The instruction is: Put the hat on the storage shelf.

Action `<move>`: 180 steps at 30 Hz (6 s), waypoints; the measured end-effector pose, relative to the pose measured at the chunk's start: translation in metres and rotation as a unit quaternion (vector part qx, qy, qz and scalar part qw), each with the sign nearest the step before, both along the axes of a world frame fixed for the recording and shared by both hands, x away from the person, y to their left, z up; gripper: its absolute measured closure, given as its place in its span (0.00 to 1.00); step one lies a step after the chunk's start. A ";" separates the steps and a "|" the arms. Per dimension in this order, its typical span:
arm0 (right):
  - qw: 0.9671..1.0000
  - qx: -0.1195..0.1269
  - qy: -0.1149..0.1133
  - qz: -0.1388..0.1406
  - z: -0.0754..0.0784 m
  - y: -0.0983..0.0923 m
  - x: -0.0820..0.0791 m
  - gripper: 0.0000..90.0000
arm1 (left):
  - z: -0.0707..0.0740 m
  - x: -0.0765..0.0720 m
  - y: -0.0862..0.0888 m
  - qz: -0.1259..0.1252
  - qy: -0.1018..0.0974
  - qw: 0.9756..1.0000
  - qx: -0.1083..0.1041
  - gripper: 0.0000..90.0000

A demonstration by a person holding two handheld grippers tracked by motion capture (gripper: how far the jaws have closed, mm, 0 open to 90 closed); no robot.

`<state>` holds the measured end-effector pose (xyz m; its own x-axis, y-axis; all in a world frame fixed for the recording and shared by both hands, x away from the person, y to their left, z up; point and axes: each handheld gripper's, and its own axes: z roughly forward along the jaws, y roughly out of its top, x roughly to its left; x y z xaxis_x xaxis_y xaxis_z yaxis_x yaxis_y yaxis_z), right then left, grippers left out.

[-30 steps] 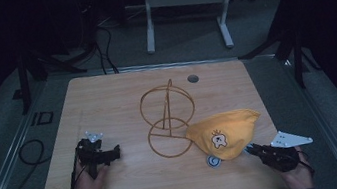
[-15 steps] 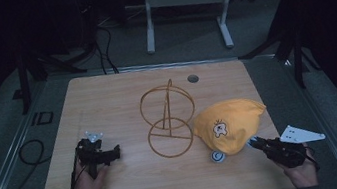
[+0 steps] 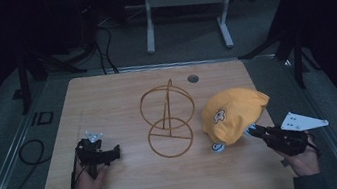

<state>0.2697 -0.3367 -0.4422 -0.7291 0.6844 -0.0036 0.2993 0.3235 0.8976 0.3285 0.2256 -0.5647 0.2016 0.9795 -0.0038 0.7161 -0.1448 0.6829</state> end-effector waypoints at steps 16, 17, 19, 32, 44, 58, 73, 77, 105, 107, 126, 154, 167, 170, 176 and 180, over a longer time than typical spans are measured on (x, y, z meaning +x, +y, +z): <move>0.996 0.078 -0.016 0.049 0.024 0.000 -0.007 0.92 | 0.000 0.000 0.000 0.000 0.000 1.000 0.000 0.00; 0.995 0.082 -0.011 0.048 0.023 -0.001 -0.005 0.92 | 0.000 0.000 0.000 0.001 0.000 1.000 0.000 0.00; 0.996 0.084 0.003 0.038 0.019 -0.003 0.000 0.92 | 0.000 0.000 0.000 0.000 0.000 1.000 0.001 0.00; 0.991 0.094 0.062 -0.077 -0.007 -0.032 0.032 0.87 | 0.000 0.000 0.000 0.000 0.000 1.000 0.000 0.00; 0.989 0.016 0.061 -0.134 -0.010 -0.031 0.035 0.64 | 0.000 0.000 0.000 0.000 0.000 1.000 0.000 0.00; 0.992 -0.016 0.048 -0.118 0.003 -0.023 0.042 0.58 | 0.000 0.000 0.000 0.000 0.000 1.000 0.000 0.00; 0.993 -0.056 0.060 -0.089 0.006 -0.016 0.055 0.58 | 0.000 0.000 0.000 0.000 0.000 1.000 0.000 0.00; 0.992 -0.064 0.061 -0.084 0.008 -0.016 0.057 0.58 | 0.000 0.000 0.000 0.000 0.000 1.000 0.000 0.00; 0.980 -0.185 0.078 -0.014 0.023 -0.001 0.076 0.53 | 0.000 0.000 0.000 0.000 0.000 1.000 0.000 0.00; 0.978 -0.195 0.077 -0.008 0.024 0.000 0.077 0.53 | 0.000 0.000 0.000 0.000 0.000 1.000 0.000 0.00; 0.957 -0.275 0.087 0.030 0.031 0.016 0.085 0.55 | 0.000 0.000 0.000 0.000 0.000 1.000 0.000 0.00; 0.904 -0.394 0.135 0.095 0.038 0.046 0.120 0.61 | 0.000 0.000 0.000 0.001 -0.001 1.000 -0.001 0.00; 0.878 -0.435 0.154 0.129 0.030 0.062 0.128 0.91 | 0.000 0.000 0.000 0.001 -0.001 1.000 -0.001 0.00; 0.874 -0.442 0.153 0.129 0.031 0.063 0.126 0.94 | 0.000 0.000 0.000 0.001 -0.001 1.000 0.000 0.00; 0.874 -0.443 0.151 0.130 0.037 0.064 0.124 0.94 | 0.000 0.000 0.000 0.001 -0.001 1.000 -0.001 0.00; 0.874 -0.444 0.147 0.129 0.042 0.064 0.123 0.94 | 0.000 0.000 0.000 0.001 -0.001 1.000 -0.001 0.00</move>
<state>0.3924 -0.2728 -0.4005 -0.9177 0.3196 -0.2361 0.2891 0.9447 0.1548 0.3286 0.2254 -0.5647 0.1999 0.9798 -0.0046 0.7150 -0.1427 0.6844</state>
